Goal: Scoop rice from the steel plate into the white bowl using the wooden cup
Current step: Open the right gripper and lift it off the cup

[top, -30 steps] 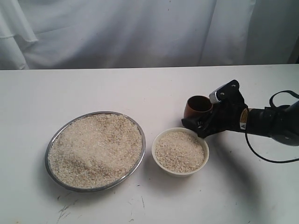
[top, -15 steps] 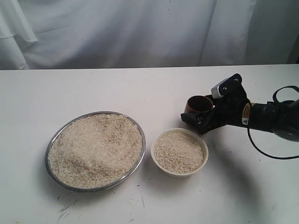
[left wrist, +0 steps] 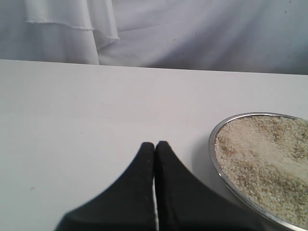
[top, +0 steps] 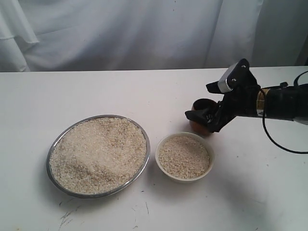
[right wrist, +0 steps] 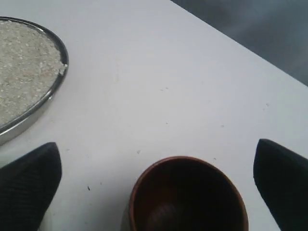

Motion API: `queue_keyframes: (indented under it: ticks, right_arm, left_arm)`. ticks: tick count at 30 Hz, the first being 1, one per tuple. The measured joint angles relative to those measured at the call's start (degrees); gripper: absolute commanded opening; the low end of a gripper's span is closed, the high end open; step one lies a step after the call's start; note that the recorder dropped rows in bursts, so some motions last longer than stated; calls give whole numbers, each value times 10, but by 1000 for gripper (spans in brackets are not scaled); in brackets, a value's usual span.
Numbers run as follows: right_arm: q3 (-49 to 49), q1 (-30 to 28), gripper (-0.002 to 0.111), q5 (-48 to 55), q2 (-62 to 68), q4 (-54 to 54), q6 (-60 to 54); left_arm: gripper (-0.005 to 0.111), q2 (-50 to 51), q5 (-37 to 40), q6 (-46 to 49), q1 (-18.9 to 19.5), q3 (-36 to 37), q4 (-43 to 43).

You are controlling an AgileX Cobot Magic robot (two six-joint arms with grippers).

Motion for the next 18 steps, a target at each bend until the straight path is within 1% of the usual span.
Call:
queue_keyframes:
  ticks: [10, 12, 16, 18]
  right_arm:
    - [0, 7, 100, 5, -52, -91, 25]
    - [0, 20, 100, 25, -63, -123, 27]
    - [0, 66, 100, 100, -88, -227, 47]
    - [0, 90, 100, 141, -99, -248, 40]
  left_arm:
    - [0, 0, 0, 0, 0, 0, 0]
    - [0, 0, 0, 0, 0, 0, 0]
    - [0, 0, 0, 0, 0, 0, 0]
    - [0, 0, 0, 0, 0, 0, 0]
